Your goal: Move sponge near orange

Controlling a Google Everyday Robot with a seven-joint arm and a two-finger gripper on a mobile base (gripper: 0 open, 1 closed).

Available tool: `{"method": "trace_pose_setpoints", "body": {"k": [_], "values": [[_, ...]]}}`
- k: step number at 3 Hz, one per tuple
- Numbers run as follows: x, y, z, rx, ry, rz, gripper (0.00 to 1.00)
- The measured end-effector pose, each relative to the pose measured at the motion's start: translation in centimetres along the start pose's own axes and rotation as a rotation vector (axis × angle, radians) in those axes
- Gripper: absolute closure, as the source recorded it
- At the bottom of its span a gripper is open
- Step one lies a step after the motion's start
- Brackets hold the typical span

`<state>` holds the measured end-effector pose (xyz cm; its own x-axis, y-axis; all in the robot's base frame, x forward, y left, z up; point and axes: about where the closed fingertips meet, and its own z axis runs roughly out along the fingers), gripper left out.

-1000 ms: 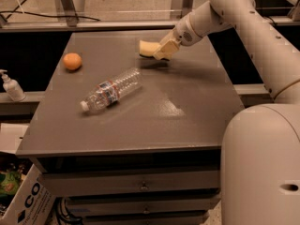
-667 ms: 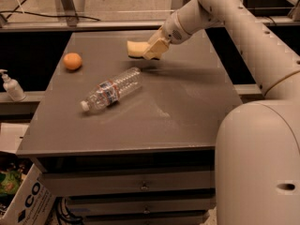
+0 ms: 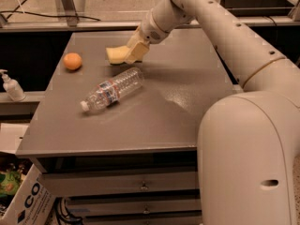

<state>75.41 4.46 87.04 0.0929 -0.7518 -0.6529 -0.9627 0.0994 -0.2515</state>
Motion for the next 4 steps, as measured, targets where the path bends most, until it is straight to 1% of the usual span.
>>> {"method": "trace_pose_setpoints", "body": {"k": [1,2,4], "values": [[-1.9,0.6,1.6,-0.011,0.016,-0.064,1.00],[-3.7,0.6,2.9,-0.008,0.020,-0.103,1.00],[-5.5,-0.2,5.5,0.027,0.032,-0.117,1.00]]}}
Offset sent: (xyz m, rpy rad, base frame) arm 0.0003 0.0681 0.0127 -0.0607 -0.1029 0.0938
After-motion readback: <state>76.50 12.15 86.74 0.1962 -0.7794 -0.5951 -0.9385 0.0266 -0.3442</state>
